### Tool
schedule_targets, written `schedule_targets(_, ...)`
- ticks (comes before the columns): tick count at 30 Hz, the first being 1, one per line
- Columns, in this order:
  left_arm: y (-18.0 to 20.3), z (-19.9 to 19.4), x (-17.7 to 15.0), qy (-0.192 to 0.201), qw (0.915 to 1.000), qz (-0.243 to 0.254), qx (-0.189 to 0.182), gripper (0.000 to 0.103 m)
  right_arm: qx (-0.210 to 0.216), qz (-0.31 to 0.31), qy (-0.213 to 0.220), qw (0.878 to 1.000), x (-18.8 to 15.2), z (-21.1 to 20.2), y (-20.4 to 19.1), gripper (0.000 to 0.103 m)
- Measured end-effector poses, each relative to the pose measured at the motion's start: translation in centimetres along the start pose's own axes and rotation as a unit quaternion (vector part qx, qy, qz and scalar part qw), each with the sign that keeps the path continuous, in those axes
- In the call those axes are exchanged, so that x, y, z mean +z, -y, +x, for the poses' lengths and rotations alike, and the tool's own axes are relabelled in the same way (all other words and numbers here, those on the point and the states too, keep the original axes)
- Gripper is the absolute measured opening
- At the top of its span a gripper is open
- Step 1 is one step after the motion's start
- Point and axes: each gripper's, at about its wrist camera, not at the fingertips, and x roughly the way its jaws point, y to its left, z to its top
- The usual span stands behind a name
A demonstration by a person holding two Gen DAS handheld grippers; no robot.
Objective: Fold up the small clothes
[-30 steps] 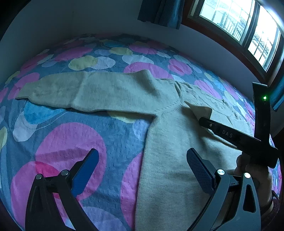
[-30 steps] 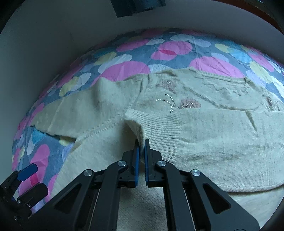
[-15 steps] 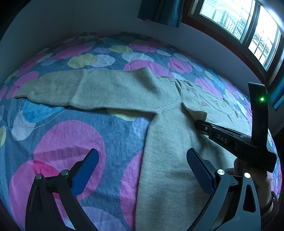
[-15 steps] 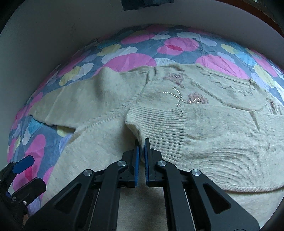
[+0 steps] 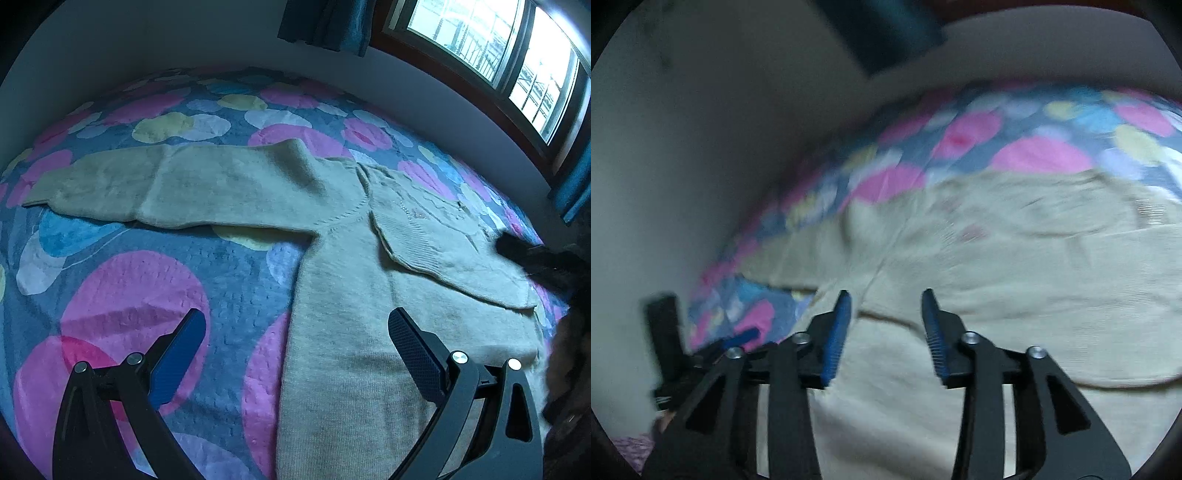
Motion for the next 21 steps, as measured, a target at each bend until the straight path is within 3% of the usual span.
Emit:
schedule_targets(3, -0.2, 0.2, 0.0, -0.001, 1.0, -0.001, -0.001, 0.099, -0.029, 0.045, 0.052, 0.997, 1.0, -5.5, 6.3, 0.045)
schedule_targets(5, -0.4, 0.4, 0.1, -0.002, 1.0, -0.004, 0.0, 0.099, -0.083, 0.107, 0.081, 0.987, 1.4, -8.4, 12.1, 0.045)
schedule_targets(8, -0.8, 0.9, 0.1, -0.005, 0.9999, -0.007, 0.005, 0.099, -0.15, 0.187, 0.085, 0.967, 1.4, -9.9, 20.0, 0.045)
schedule_targets(10, -1.1, 1.2, 0.1, -0.009, 0.9998, -0.011, 0.01, 0.099, -0.18, 0.211, 0.072, 0.958, 1.4, -9.5, 23.2, 0.045)
schedule_targets(16, -1.7, 1.7, 0.0, -0.013, 0.9994, -0.018, 0.025, 0.099, -0.12, 0.261, 0.052, 0.956, 2.1, -6.7, 27.6, 0.044)
schedule_targets(17, -1.8, 1.7, 0.1, -0.014, 0.9994, -0.017, 0.027, 0.099, -0.12, 0.261, 0.048, 0.957, 2.3, -6.4, 27.9, 0.039)
schedule_targets(18, -1.8, 1.8, 0.1, -0.014, 0.9993, -0.016, 0.029, 0.099, -0.12, 0.261, 0.045, 0.957, 2.5, -6.1, 28.2, 0.02)
schedule_targets(19, -1.9, 1.8, 0.1, -0.014, 0.9993, -0.016, 0.031, 0.099, -0.126, 0.264, 0.041, 0.955, 2.5, -5.8, 28.6, 0.01)
schedule_targets(21, -2.0, 1.9, 0.2, -0.015, 0.9992, -0.017, 0.035, 0.099, -0.128, 0.286, 0.042, 0.949, 2.4, -5.9, 29.9, 0.004)
